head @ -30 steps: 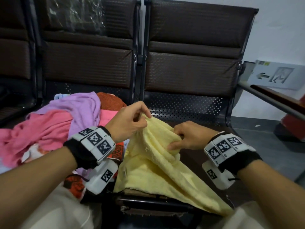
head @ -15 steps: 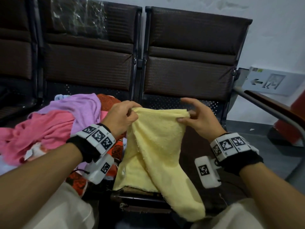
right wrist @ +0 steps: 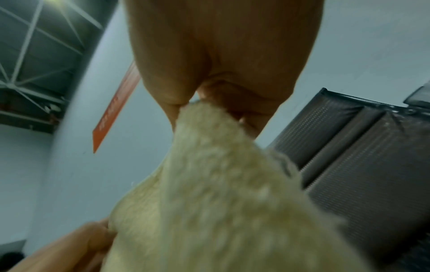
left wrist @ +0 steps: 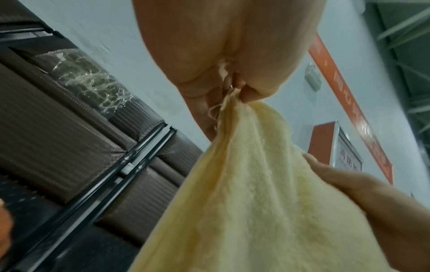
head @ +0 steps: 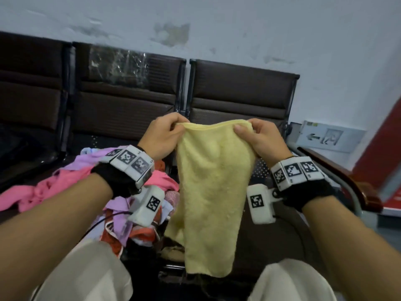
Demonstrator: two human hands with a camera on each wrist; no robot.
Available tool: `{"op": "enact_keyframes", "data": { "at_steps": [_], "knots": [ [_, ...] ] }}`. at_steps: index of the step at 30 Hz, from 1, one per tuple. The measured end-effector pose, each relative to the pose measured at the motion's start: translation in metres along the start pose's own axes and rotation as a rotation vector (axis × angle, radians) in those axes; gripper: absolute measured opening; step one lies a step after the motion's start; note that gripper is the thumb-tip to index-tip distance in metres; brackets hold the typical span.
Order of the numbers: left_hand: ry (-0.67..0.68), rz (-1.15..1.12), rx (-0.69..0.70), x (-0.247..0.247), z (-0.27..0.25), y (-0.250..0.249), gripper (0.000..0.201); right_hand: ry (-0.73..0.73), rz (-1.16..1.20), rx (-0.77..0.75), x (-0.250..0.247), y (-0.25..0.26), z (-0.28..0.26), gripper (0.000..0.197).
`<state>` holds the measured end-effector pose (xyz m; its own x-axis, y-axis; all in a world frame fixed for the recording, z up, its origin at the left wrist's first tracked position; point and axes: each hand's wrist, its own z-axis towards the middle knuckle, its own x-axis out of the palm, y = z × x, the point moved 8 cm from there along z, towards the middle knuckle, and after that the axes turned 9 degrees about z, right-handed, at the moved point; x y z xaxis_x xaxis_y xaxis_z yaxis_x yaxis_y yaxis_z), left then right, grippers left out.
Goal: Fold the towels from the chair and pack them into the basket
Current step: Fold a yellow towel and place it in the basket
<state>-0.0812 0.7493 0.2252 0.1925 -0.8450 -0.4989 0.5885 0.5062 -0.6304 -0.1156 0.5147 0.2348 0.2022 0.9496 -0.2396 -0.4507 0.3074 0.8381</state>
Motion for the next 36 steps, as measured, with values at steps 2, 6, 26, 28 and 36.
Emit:
{"op": "enact_keyframes", "data": {
  "at_steps": [2, 6, 26, 28, 36],
  "knots": [
    [-0.002, -0.039, 0.011, -0.011, 0.01, -0.009, 0.02, 0.019, 0.0, -0.02, -0.003, 0.018, 0.005, 0.012],
    [0.073, 0.112, 0.02, -0.005, 0.026, -0.007, 0.019, 0.071, -0.152, 0.061, -0.009, 0.016, 0.016, 0.018],
    [0.032, -0.148, -0.1, 0.067, -0.047, -0.005, 0.026, -0.052, -0.217, 0.192, -0.017, -0.057, -0.082, 0.042],
    [0.106, -0.151, -0.155, 0.082, -0.083, 0.013, 0.027, -0.029, -0.208, 0.277, -0.014, -0.082, -0.116, 0.039],
    [0.353, -0.056, -0.278, 0.133, -0.152, 0.081, 0.027, 0.047, -0.255, 0.519, -0.006, -0.152, -0.168, 0.012]
  ]
}}
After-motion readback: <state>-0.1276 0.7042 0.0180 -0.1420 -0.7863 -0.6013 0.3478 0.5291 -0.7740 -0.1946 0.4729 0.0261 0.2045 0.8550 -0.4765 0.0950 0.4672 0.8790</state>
